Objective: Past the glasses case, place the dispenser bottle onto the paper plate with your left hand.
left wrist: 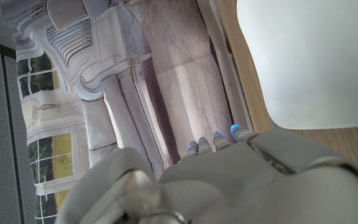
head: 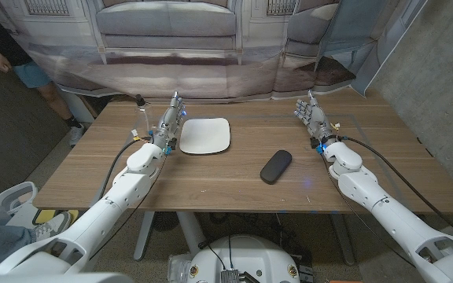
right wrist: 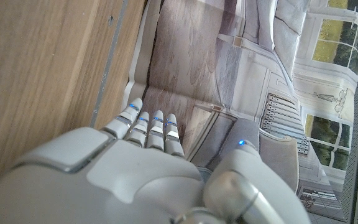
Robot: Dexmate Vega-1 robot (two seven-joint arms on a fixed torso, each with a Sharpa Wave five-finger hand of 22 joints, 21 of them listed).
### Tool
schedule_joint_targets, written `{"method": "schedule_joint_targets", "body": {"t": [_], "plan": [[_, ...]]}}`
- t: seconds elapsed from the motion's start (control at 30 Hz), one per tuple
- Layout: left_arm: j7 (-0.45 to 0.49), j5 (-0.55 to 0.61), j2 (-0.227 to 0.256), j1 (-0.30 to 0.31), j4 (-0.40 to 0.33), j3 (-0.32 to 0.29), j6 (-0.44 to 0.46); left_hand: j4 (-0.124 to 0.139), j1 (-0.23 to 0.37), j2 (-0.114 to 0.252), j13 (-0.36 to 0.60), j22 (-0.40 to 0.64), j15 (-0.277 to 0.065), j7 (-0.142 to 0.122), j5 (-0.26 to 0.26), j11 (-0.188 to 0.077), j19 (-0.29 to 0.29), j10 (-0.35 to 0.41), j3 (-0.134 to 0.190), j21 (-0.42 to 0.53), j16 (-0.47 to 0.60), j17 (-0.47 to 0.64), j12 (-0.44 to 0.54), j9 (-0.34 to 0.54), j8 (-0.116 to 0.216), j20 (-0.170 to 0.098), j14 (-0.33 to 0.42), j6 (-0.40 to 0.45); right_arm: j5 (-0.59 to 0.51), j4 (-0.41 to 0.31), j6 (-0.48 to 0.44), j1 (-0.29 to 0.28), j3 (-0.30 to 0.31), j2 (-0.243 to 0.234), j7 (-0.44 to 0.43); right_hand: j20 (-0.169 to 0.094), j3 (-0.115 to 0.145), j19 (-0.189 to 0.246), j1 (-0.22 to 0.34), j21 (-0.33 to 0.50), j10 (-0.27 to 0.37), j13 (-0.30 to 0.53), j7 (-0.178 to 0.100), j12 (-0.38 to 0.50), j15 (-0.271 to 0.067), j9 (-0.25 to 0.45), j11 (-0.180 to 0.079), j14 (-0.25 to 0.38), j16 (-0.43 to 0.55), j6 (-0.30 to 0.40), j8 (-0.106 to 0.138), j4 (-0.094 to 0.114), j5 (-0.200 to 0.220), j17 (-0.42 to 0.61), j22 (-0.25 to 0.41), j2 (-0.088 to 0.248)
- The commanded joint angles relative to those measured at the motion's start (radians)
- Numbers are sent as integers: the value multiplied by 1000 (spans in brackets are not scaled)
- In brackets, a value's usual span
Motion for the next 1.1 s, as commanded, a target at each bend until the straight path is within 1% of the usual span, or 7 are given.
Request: {"method": "schedule_joint_targets", "body": {"t": [0.03, 0.17, 0.3, 0.4, 0.5, 0.77, 1.1], "plan": [[-57, 109, -76, 35, -35, -104, 64, -3, 15, 2, 5, 2, 3, -1, 6, -2, -152, -143, -8, 5, 7, 4, 8, 4, 5, -79, -149, -149, -18, -8, 19, -21, -3, 21, -42, -19, 3, 4, 10, 4, 9, 5, -2, 1, 2, 5, 3, 12, 4, 10, 4, -1, 6, 5, 4, -3], [-78, 141, -100, 36, -42, -123, 72, -5, 21, 7, 5, 2, 6, -1, 7, 1, -162, -147, -7, 2, 5, 4, 7, 5, 4, -78, -159, -159, -14, 13, 43, -18, -3, 43, -40, -18, 2, 4, 10, 3, 10, 5, -4, 0, 1, 5, 3, 15, 4, 10, 3, -2, 5, 5, 4, -4], [-86, 152, -131, 39, -55, -143, 75, -7, 27, 13, 5, 2, 4, -3, 8, -2, -160, -135, -6, 3, 9, 4, 13, 5, 10, -77, -148, -150, -32, 24, 45, -6, -12, 44, -40, -17, 1, 5, 10, 3, 12, 5, -5, 0, 0, 5, 2, 16, 3, 13, 4, -2, 5, 5, 4, -5], [-78, 158, -158, 42, -63, -158, 68, -16, 48, 26, 5, 2, -1, -6, 11, -2, -128, -76, -3, 16, 28, 3, 34, 4, 30, -68, -86, -93, -24, 31, 54, -6, -9, 51, -33, -16, 0, 5, 10, 2, 13, 5, -5, 0, -1, 5, 1, 17, 3, 14, 3, -3, 5, 5, 4, -6], [-67, 177, -161, 54, -96, -164, 83, -20, 59, 31, 5, 1, -2, -10, 11, -7, -116, -52, -3, 19, 31, 3, 40, 4, 38, -67, -67, -66, -24, 33, 57, -6, -8, 52, -34, -15, -1, 6, 10, 2, 14, 5, -6, -1, -1, 5, 1, 18, 2, 14, 3, -3, 4, 5, 4, -7], [-46, 210, -145, 95, -185, -180, 110, -24, 68, 35, 4, 1, 1, -10, 12, -5, -112, -38, -2, 18, 32, 3, 42, 4, 41, -65, -53, -49, -19, 42, 66, -2, -9, 44, -4, -14, -2, 7, 10, 1, 15, 5, -10, -2, 1, 5, 1, 21, 2, 14, 1, -4, 4, 6, 5, -8], [-37, 221, -125, 117, -230, -195, 119, -27, 75, 38, 4, 1, -1, -11, 12, -7, -111, -32, -2, 17, 29, 2, 41, 4, 40, -62, -50, -44, -29, 41, 60, 1, -13, 29, 7, -13, -4, 5, 10, -1, 15, 5, -17, -4, -1, 5, 2, 19, -1, 9, -2, -4, 3, 6, 5, -8]]}}
